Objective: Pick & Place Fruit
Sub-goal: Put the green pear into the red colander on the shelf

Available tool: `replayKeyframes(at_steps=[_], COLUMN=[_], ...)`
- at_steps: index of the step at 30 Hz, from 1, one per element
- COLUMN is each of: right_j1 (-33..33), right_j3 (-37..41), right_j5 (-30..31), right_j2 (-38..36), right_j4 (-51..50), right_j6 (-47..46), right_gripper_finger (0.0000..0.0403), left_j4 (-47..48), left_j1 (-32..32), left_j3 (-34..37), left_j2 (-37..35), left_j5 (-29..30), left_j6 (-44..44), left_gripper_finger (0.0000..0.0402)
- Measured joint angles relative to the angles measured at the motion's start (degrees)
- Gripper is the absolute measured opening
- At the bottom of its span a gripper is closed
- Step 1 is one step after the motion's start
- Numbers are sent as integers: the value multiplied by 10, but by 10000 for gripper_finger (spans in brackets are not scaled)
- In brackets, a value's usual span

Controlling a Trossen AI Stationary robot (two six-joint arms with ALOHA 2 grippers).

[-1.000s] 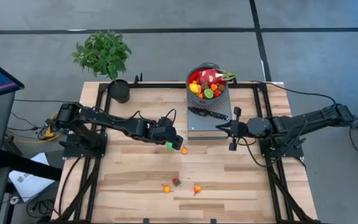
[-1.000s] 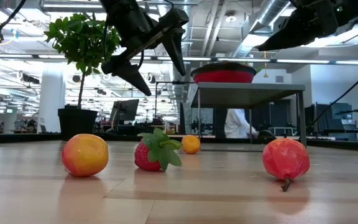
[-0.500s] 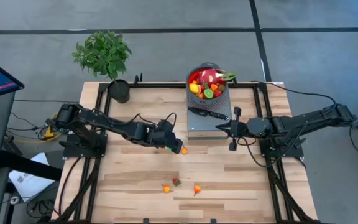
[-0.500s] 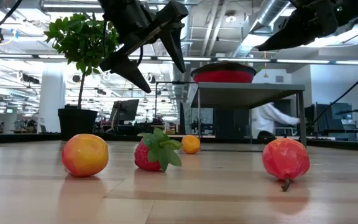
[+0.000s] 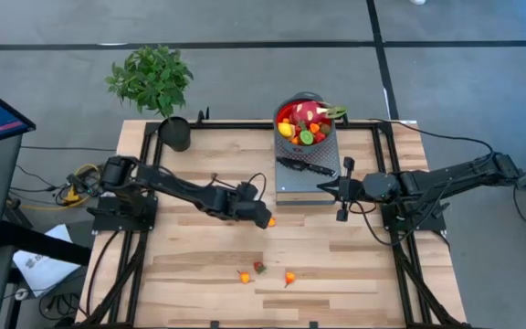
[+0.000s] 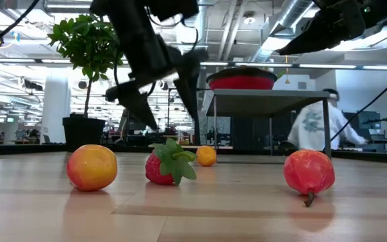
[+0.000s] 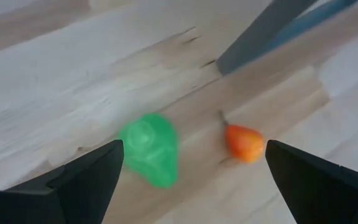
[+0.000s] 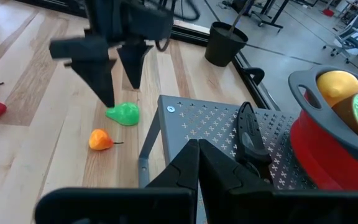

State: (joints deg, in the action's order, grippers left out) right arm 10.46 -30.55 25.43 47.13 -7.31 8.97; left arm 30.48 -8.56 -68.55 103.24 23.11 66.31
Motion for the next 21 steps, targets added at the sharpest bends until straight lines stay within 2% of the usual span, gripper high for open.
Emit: replayKeyframes(at_steps=[9,21], right_j1=[0,0], right_j3=[0,0], right_j5=[0,0], right_j2=[0,0], right_j4=[0,-1], right_j6=[0,0], right_gripper_finger=[0,0], left_j4=[2,5], left_j1=[3,30], left_j3=[0,0], left_j2=[53,86], left_j5=[-10,-26], left_j6=[6,2], left_gripper_finger=[387,387])
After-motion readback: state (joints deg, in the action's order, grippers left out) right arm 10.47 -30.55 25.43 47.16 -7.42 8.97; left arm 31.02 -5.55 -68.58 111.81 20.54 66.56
